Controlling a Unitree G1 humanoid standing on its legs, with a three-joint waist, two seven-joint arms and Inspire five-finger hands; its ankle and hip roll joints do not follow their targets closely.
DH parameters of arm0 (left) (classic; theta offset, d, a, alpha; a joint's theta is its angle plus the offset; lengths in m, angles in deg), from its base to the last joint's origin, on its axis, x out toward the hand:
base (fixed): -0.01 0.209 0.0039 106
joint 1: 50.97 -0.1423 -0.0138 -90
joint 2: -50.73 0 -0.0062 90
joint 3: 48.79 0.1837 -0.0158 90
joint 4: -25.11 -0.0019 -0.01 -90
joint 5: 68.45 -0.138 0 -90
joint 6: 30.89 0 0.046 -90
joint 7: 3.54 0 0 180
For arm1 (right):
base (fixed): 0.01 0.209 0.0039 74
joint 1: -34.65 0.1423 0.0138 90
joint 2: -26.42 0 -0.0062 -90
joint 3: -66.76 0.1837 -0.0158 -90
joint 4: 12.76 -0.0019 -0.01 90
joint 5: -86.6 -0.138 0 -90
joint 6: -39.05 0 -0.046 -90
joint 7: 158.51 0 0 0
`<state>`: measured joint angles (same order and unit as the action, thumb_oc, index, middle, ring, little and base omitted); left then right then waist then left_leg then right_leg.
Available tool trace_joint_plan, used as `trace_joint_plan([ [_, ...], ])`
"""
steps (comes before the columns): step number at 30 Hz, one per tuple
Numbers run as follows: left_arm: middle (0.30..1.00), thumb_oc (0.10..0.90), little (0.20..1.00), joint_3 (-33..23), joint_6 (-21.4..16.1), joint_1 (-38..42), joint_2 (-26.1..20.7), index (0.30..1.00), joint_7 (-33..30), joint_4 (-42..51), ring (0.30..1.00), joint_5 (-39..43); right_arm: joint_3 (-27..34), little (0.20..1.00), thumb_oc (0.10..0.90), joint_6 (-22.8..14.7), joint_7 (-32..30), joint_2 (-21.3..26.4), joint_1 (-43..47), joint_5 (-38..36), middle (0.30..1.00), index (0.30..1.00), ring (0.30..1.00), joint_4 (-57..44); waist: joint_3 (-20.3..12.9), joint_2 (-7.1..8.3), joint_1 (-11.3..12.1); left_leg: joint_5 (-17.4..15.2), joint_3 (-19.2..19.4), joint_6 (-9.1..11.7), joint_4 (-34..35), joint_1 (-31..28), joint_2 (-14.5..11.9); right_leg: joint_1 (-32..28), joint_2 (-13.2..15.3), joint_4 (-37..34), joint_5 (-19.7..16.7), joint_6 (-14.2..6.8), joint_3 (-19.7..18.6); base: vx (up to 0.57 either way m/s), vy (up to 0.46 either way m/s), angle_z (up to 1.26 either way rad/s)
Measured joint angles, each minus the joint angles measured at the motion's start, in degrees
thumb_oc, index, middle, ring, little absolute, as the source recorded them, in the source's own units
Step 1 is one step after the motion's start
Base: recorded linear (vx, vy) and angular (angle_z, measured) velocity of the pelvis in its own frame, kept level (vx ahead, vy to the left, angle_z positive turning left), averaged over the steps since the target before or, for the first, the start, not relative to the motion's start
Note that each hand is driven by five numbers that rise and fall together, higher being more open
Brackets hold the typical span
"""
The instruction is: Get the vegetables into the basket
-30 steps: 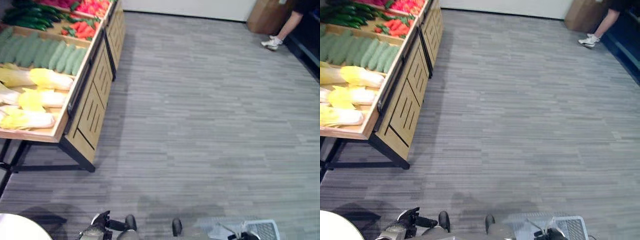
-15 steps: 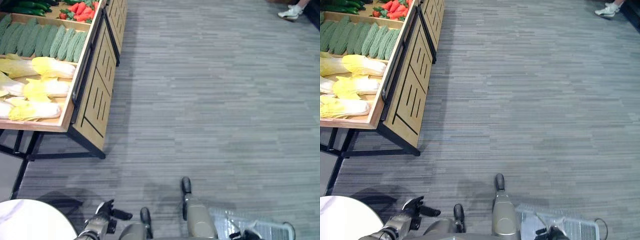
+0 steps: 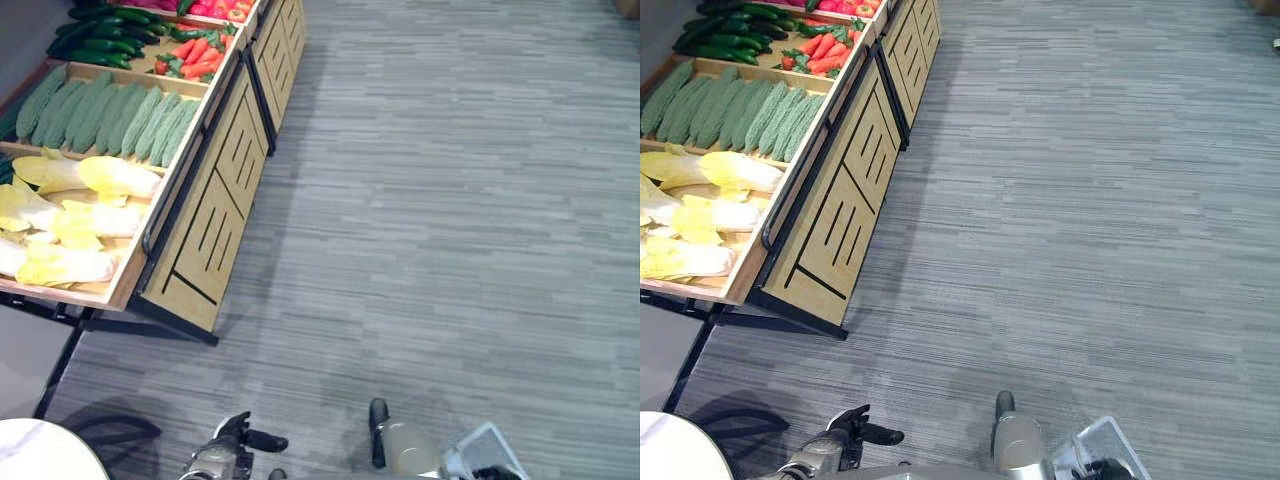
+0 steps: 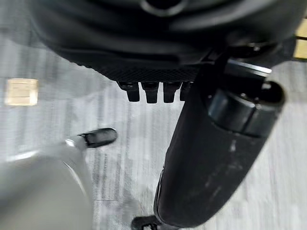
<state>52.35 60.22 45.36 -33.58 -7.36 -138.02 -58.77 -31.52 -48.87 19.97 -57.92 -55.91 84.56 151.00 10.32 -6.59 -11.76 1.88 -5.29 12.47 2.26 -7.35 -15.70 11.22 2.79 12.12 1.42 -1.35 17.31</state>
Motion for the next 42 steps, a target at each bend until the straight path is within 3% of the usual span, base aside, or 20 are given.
trace_joint_plan([
  [1, 1.000, 0.900, 1.000, 0.0, 0.0, -0.5, 0.0, 1.000, 0.0, -0.4, 1.000, 0.5, -0.1, 0.300, 0.400, -0.1, 0.0, 0.6, 0.1, 0.0, 0.300, 0.300, 0.300, -0.1, 0.0, 0.62, 0.0, 1.2, 0.0, 0.8, -0.4, -0.1, -0.6, -1.3, -0.9, -1.3, 0.3, 0.2, 0.2, 0.16, -0.148, 0.08],
  [4, 1.000, 0.900, 1.000, 0.2, 0.0, -0.8, 0.0, 1.000, 0.0, 0.3, 1.000, 0.6, -0.3, 0.300, 0.400, -0.2, -0.3, 0.8, 0.1, -0.1, 0.300, 0.300, 0.300, -0.1, -0.3, 0.48, -0.1, 2.6, -0.2, 0.9, -0.3, 0.3, -1.8, -2.1, -2.3, -3.4, 0.1, 0.6, 0.9, 0.18, -0.174, 0.05],
  [8, 1.000, 0.900, 1.000, 0.1, -0.1, -0.9, -0.1, 1.000, 0.1, 0.2, 1.000, 1.1, -1.2, 0.300, 0.400, -0.1, 0.0, 0.5, -0.9, -0.1, 0.300, 0.300, 0.300, 0.1, -0.9, 1.49, 0.1, 3.3, -0.4, 0.9, -3.6, 2.0, -2.4, -3.3, -4.7, -5.6, 0.1, 1.1, 0.3, 0.17, -0.192, -0.05],
  [12, 1.000, 0.900, 1.000, -0.1, 0.1, -1.3, -0.2, 1.000, 0.1, 0.4, 1.000, 1.1, -1.0, 0.300, 0.400, -0.1, 0.3, 0.4, -3.1, -0.1, 0.300, 0.300, 0.300, 0.2, -1.6, 3.25, 1.3, 4.0, -0.5, 0.9, -12.7, 4.9, -2.0, -6.6, -5.3, -9.3, -1.0, 2.5, -0.6, 0.21, -0.162, -0.16],
  [14, 1.000, 0.900, 1.000, 0.1, 0.0, -2.0, -0.3, 1.000, 0.1, 0.5, 1.000, 1.2, -2.1, 0.300, 0.400, -0.1, 0.1, 0.2, -3.4, -0.3, 0.300, 0.300, 0.300, 0.4, -1.6, 4.64, 3.3, 6.2, 1.3, 0.9, -17.8, 5.6, -2.1, -9.3, -5.7, -11.1, -1.3, 3.4, -2.6, 0.23, -0.052, -0.38],
  [15, 1.000, 0.900, 1.000, 0.1, 0.0, -1.9, -0.2, 1.000, 0.1, 1.0, 1.000, 1.6, -2.2, 0.300, 0.400, 0.0, 0.0, -0.1, -3.3, -0.4, 0.300, 0.300, 0.300, 0.5, -1.1, 5.99, 4.1, 5.9, 3.9, 1.4, -20.9, 7.2, -1.5, -10.7, -5.2, -12.4, -1.6, 4.1, -3.3, 0.27, -0.005, -0.10],
  [16, 1.000, 0.900, 1.000, 0.1, 0.0, -1.8, -0.2, 1.000, 0.2, 1.4, 1.000, 1.6, -2.3, 0.300, 0.400, 0.2, 0.0, -0.3, -3.1, -0.5, 0.300, 0.300, 0.300, 0.8, -1.0, 6.37, 4.3, 4.5, 4.9, 1.5, -21.6, 8.4, -0.9, -11.9, -5.1, -13.7, -1.7, 4.2, -3.6, 0.35, 0.003, 0.08],
  [17, 1.000, 0.900, 1.000, 0.2, -0.2, -1.0, 0.0, 1.000, 0.2, 2.0, 1.000, 1.6, -2.3, 0.300, 0.400, 0.2, 0.2, -0.6, -2.6, -0.5, 0.300, 0.300, 0.300, 2.1, -0.3, 7.56, 6.1, 0.8, 7.2, 0.7, -18.0, 10.2, 1.6, -14.3, -4.2, -16.3, -2.6, 4.2, -3.8, 0.24, 0.034, 0.01],
  [19, 1.000, 0.900, 1.000, 0.2, -0.3, -0.7, 0.2, 1.000, 0.3, 4.2, 1.000, 2.8, -2.3, 0.300, 0.400, 0.6, -0.1, -0.7, -1.6, -0.6, 0.300, 0.300, 0.300, 3.5, 0.2, 8.22, 9.0, 1.3, 9.0, 0.3, -11.8, 13.9, 4.0, -14.5, -3.8, -17.1, -3.2, 3.2, -5.2, 0.26, 0.018, -0.41],
  [20, 1.000, 0.900, 1.000, 0.1, -0.3, -0.7, -0.3, 1.000, 0.2, 5.2, 1.000, 2.7, -2.5, 0.300, 0.400, 0.4, -0.6, -0.9, -0.7, -0.5, 0.300, 0.300, 0.300, 3.4, 0.3, 7.94, 9.5, 3.7, 10.7, 0.0, -8.4, 17.8, 4.5, -15.2, -4.6, -17.4, -2.4, 2.2, -5.8, 0.29, 0.011, -0.53],
  [22, 1.000, 0.900, 1.000, -0.1, -0.3, -0.6, -0.7, 1.000, 0.1, 5.3, 1.000, 2.8, -3.7, 0.300, 0.400, 0.1, -1.1, -0.7, -0.2, -0.3, 0.300, 0.300, 0.300, 3.3, 0.6, 7.66, 9.8, 7.3, 10.8, 0.0, -2.4, 19.9, 5.8, -16.6, -5.5, -17.5, -1.2, 1.7, -7.2, 0.30, 0.018, -0.38],
  [24, 1.000, 0.900, 1.000, -0.1, -0.7, -0.2, -0.5, 1.000, 0.1, 5.2, 1.000, 2.7, -3.8, 0.300, 0.400, 0.2, -1.1, -0.3, 0.2, -0.3, 0.300, 0.300, 0.300, 3.5, 1.2, 6.83, 10.5, 10.1, 9.3, -0.2, 3.2, 20.7, 7.3, -18.3, -6.5, -17.5, -0.3, 2.6, -9.1, 0.27, 0.004, -0.49],
  [27, 1.000, 0.900, 1.000, 0.0, -1.2, 1.2, 0.5, 1.000, 0.2, 5.3, 1.000, 2.8, -3.8, 0.300, 0.400, 0.3, -1.2, 0.1, -0.1, -0.2, 0.300, 0.300, 0.300, 4.0, 2.6, 5.96, 12.7, 13.3, 9.6, -0.3, 3.1, 21.8, 10.1, -22.3, -7.2, -17.2, 0.5, 4.1, -12.6, 0.23, 0.023, -0.63],
  [29, 1.000, 0.900, 1.000, 0.0, -1.2, 1.4, 0.5, 1.000, 0.2, 5.0, 1.000, 2.8, -4.0, 0.300, 0.400, 0.3, -1.3, 0.0, -0.6, -0.1, 0.300, 0.300, 0.300, 4.1, 2.7, 6.22, 12.5, 14.2, 10.2, -0.7, 3.0, 22.0, 11.5, -24.5, -6.7, -17.1, 2.3, 3.3, -13.9, 0.27, 0.090, -0.44],
  [31, 1.000, 0.900, 1.000, -0.7, -1.3, 1.0, 0.5, 1.000, 0.3, 4.8, 1.000, 2.9, -4.0, 0.300, 0.400, 0.4, -1.5, 0.5, -1.3, 0.0, 0.300, 0.300, 0.300, 4.9, 2.2, 5.53, 12.9, 15.1, 12.4, -4.4, 3.0, 20.5, 11.6, -28.6, -5.8, -17.1, 5.8, 1.1, -17.4, 0.27, 0.122, -0.62],
  [32, 1.000, 0.900, 1.000, -0.7, -1.2, 1.2, -0.1, 1.000, 0.2, 4.7, 1.000, 2.8, -4.6, 0.300, 0.400, 0.4, -1.8, -0.1, -1.1, 0.1, 0.300, 0.300, 0.300, 5.2, 2.2, 6.97, 13.1, 14.8, 13.7, -12.6, 3.1, 18.9, 13.3, -29.7, -4.2, -17.1, 6.7, 0.3, -18.5, 0.17, 0.104, -0.49],
  [34, 1.000, 0.900, 1.000, -0.7, -1.1, 1.4, -1.4, 1.000, 0.0, 4.7, 1.000, 2.7, -4.6, 0.300, 0.400, 0.4, -2.1, -1.1, -1.1, 0.4, 0.300, 0.300, 0.300, 5.2, 2.0, 9.21, 12.8, 13.2, 14.4, -16.6, 2.8, 17.6, 15.6, -30.0, -1.8, -16.3, 6.2, -1.4, -20.4, 0.13, 0.099, -0.17],
  [37, 1.000, 0.900, 1.000, -0.7, -0.9, 1.6, -3.2, 1.000, 0.0, 3.8, 1.000, 2.7, -4.5, 0.300, 0.400, 0.7, -2.3, -1.4, 0.1, 0.9, 0.300, 0.300, 0.300, 5.4, 1.8, 10.51, 13.2, 9.9, 15.7, -18.1, 2.8, 15.0, 17.1, -29.7, 0.8, -16.3, 5.9, -3.8, -23.0, 0.22, 0.147, -0.08],
  [39, 1.000, 0.900, 1.000, -0.6, -0.2, 0.5, -4.3, 1.000, -0.1, 3.5, 1.000, 2.7, -4.7, 0.300, 0.400, 0.8, -2.2, -2.4, 0.2, 1.9, 0.300, 0.300, 0.300, 5.4, 0.6, 12.36, 14.2, 7.6, 17.0, -17.0, 2.8, 13.1, 18.4, -30.1, 2.8, -15.9, 4.4, -4.8, -23.8, 0.14, 0.111, -0.28],
  [42, 1.000, 0.900, 1.000, -0.6, -0.2, -1.2, -4.9, 1.000, -0.2, 4.0, 1.000, 2.7, -7.1, 0.300, 0.400, 0.5, -2.1, -3.0, 0.4, 3.0, 0.300, 0.300, 0.300, 4.9, -0.6, 13.03, 15.1, 6.7, 18.2, -16.8, 2.8, 12.9, 18.5, -28.9, 3.2, -14.4, 4.6, -5.0, -24.1, 0.08, 0.089, -0.19],
])
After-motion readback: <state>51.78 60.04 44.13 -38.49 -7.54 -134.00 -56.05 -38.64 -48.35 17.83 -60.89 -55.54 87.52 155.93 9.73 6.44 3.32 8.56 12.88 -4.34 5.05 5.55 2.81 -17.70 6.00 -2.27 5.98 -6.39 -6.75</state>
